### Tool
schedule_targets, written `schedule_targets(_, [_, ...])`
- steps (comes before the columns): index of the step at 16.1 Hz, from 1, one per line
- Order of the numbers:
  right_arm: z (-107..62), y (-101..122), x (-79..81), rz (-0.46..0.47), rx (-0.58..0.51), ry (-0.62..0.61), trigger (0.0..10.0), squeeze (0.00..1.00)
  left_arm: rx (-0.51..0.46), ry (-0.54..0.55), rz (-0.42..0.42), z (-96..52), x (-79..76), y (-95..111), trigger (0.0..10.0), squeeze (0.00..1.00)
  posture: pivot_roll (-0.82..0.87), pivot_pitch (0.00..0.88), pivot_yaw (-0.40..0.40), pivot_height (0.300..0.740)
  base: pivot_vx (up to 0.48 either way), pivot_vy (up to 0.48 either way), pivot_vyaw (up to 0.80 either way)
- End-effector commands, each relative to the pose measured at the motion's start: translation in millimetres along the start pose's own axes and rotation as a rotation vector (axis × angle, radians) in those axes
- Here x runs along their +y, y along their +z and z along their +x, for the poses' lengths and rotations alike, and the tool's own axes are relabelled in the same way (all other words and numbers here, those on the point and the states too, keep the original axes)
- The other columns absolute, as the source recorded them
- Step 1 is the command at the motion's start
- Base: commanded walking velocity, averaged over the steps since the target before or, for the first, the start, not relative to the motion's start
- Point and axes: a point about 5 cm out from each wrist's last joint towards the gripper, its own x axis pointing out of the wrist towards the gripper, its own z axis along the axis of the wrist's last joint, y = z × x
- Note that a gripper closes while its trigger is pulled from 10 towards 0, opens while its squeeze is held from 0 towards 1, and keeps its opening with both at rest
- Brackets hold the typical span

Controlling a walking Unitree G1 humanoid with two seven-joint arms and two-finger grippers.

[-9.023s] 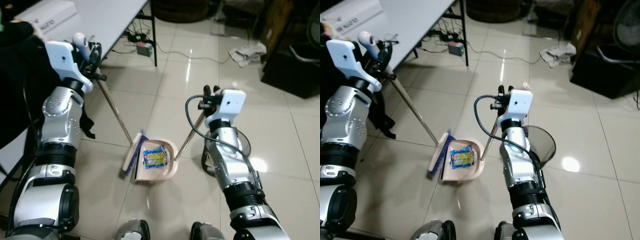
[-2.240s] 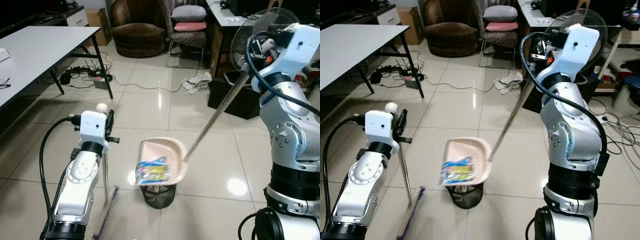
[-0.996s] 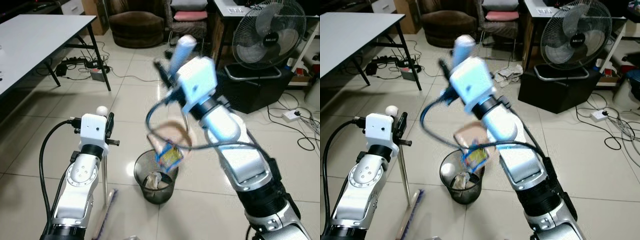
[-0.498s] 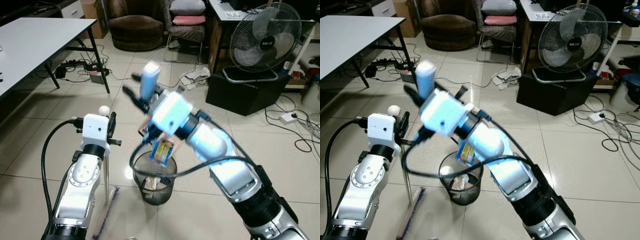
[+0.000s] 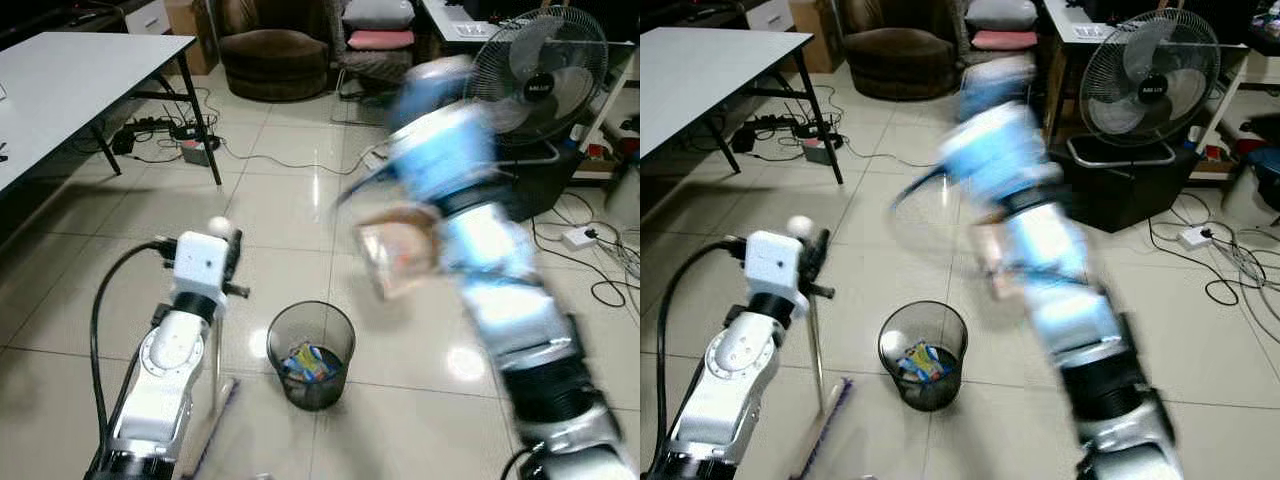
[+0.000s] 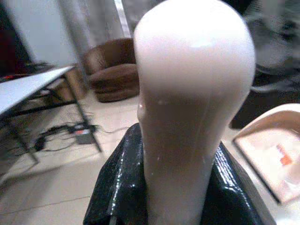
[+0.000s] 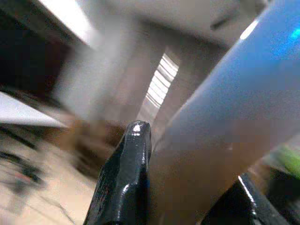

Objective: Sweep floor

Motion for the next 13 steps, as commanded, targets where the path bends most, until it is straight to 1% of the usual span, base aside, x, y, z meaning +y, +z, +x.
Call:
schedule_targets(1, [-3.8,-25,-21.2,-0.017,0.165,-0.095,10.0,0.0,0.014,-0.061,0.039,-2.1,-2.6,-1,10.0,0.0,-0.06,0.0,0.054,0.74,0.0,0.0,0.0])
schedule_targets(2, [-11.8,-41,-25.7,-0.007,0.27,-0.112,10.0,0.0,0.029,-0.101,0.04,-3.9,-5.7,-4,10.0,0.0,-0.06,0.0,0.056,0.74,0.0,0.0,0.0])
schedule_targets(3, [-27.9,-66,-26.6,0.017,0.426,-0.114,10.0,0.0,0.047,-0.163,0.049,-7.3,-9.9,-8,10.0,0.0,-0.06,0.0,0.055,0.74,0.0,0.0,0.0])
schedule_targets(4, [-42.1,-78,-24.6,0.062,0.48,-0.128,10.0,0.0,0.06,-0.215,0.066,-10.9,-12.3,-10,10.0,0.0,-0.06,0.0,0.054,0.74,0.0,-0.277,0.0])
schedule_targets(5, [-52.1,-82,-21.0,0.107,0.486,-0.153,10.0,0.0,0.078,-0.252,0.076,-14.6,-13.4,-13,10.0,0.0,-0.06,0.0,0.052,0.74,0.0,-0.311,0.0])
schedule_targets(6, [-56.8,-83,-16.5,0.125,0.489,-0.156,10.0,0.0,0.082,-0.264,0.079,-16.5,-13.6,-14,10.0,0.0,-0.06,0.0,0.052,0.74,0.0,-0.364,0.0])
schedule_targets(8, [-56.9,-79,-10.7,0.132,0.472,-0.164,10.0,0.0,0.079,-0.262,0.074,-16.6,-13.2,-13,10.0,0.0,-0.06,0.0,0.049,0.74,0.0,-0.369,0.0])
schedule_targets(11, [-55.2,-69,-0.2,0.03,0.407,-0.099,10.0,0.0,0.076,-0.273,0.064,-16.8,-15.5,-12,10.0,0.0,-0.06,0.0,0.047,0.74,0.0,-0.371,0.0])
schedule_targets(12, [-55.6,-68,0.4,0.035,0.406,-0.099,10.0,0.0,0.075,-0.274,0.063,-16.8,-15.8,-12,10.0,0.0,-0.06,0.0,0.047,0.74,0.0,-0.371,0.0])
schedule_targets(13, [-56.3,-65,-0.3,0.014,0.377,-0.097,10.0,0.0,0.072,-0.275,0.055,-16.9,-16.6,-11,10.0,0.0,-0.06,0.0,0.047,0.74,0.0,-0.368,0.0])
